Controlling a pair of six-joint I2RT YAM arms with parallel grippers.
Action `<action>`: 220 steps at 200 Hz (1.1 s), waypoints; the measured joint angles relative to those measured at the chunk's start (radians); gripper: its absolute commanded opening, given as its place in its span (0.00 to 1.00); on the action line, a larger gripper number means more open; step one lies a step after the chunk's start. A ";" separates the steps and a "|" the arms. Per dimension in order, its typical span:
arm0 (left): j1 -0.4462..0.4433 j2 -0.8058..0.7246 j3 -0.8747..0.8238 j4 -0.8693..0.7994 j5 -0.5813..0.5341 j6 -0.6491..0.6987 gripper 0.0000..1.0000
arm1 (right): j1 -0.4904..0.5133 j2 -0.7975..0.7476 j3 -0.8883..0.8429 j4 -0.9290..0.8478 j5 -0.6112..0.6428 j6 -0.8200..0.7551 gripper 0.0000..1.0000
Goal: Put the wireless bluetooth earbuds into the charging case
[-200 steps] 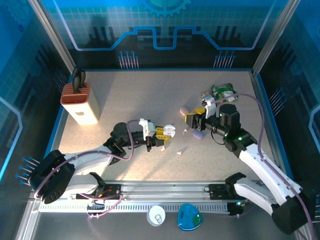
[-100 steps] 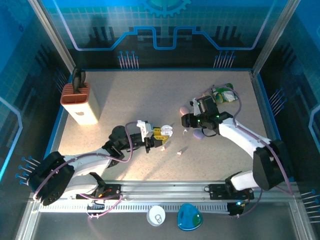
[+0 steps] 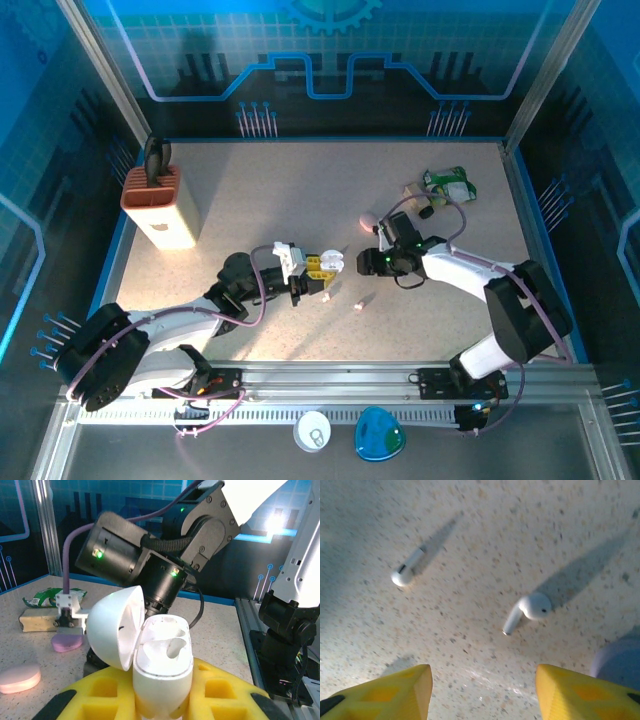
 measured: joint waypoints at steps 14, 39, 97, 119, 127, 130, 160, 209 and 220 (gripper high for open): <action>0.000 0.000 0.000 0.000 0.000 0.000 0.00 | 0.000 0.004 -0.014 0.002 0.000 0.006 0.58; 0.000 0.000 0.000 -0.001 0.000 0.000 0.00 | -0.003 0.004 -0.027 0.004 0.005 0.010 0.58; 0.000 -0.019 -0.003 -0.005 0.000 0.012 0.00 | -0.034 0.006 -0.021 -0.013 0.089 0.006 0.58; 0.000 -0.028 -0.004 -0.005 -0.005 0.023 0.00 | -0.038 0.024 0.007 -0.047 0.133 0.002 0.58; 0.000 -0.029 -0.004 -0.006 -0.008 0.024 0.00 | -0.038 0.029 0.018 -0.053 0.140 0.002 0.58; 0.000 -0.030 -0.004 -0.006 -0.008 0.024 0.00 | -0.038 0.031 0.022 -0.055 0.143 0.001 0.58; 0.002 -0.030 -0.004 -0.008 -0.014 0.030 0.00 | -0.029 0.059 0.075 -0.071 0.166 -0.005 0.58; 0.002 -0.030 -0.007 -0.014 -0.027 0.046 0.00 | 0.018 0.157 0.204 -0.101 0.218 -0.029 0.55; 0.002 -0.030 -0.008 -0.016 -0.028 0.048 0.00 | 0.022 0.181 0.227 -0.112 0.219 -0.040 0.54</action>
